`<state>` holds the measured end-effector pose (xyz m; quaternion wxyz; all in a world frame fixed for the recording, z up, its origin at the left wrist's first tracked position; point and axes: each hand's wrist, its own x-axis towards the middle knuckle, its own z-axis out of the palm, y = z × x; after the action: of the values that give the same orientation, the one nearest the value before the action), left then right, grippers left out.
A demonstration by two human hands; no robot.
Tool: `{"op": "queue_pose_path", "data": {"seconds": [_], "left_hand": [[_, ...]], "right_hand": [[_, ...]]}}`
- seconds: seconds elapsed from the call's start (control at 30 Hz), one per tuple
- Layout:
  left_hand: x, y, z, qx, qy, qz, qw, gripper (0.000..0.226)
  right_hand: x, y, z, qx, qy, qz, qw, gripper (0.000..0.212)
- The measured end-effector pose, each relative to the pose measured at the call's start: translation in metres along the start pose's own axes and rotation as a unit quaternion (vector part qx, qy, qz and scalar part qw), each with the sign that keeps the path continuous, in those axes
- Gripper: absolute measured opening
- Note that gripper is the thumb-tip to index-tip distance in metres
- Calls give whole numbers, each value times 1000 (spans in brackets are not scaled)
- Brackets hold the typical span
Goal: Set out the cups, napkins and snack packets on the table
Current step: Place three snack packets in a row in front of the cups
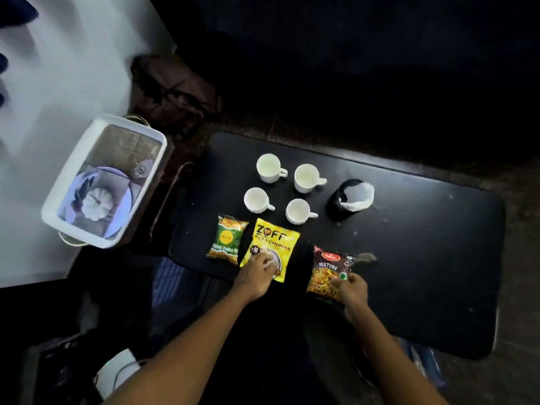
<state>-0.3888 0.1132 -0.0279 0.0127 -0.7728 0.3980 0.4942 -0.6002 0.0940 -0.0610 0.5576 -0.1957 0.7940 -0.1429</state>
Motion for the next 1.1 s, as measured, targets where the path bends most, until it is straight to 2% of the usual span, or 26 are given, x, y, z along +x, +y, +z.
{"op": "queue_pose_path", "data": {"seconds": [0.13,0.3,0.4,0.47,0.53,0.63,0.7,0.8,0.93,1.1], "left_hand": [[9,-3,15,39,-11,-2,999,43],[16,-2,28,55,-39,4,998,45],[18,2,32,56,-54,13,997,48],[18,5,34,62,-54,22,996,49],[18,8,35,80,-44,34,995,49],[18,10,40,176,-2,92,980,51],[24,10,49,219,27,142,965,55],[37,13,70,275,58,218,935,58],[61,7,103,353,57,286,889,58],[84,-7,122,360,83,317,873,57]], "right_hand": [[16,14,17,-24,-13,22,999,27],[27,16,32,-18,-57,8,998,28],[31,14,33,-15,-73,-2,997,45],[32,15,33,-11,-58,-9,998,57],[30,16,33,-81,-3,-54,995,59],[20,19,35,-236,96,-155,954,44],[16,24,39,-305,121,-232,916,41],[19,36,48,-381,99,-311,865,47],[38,59,60,-464,61,-352,810,59],[60,76,62,-473,93,-383,788,54]]}}
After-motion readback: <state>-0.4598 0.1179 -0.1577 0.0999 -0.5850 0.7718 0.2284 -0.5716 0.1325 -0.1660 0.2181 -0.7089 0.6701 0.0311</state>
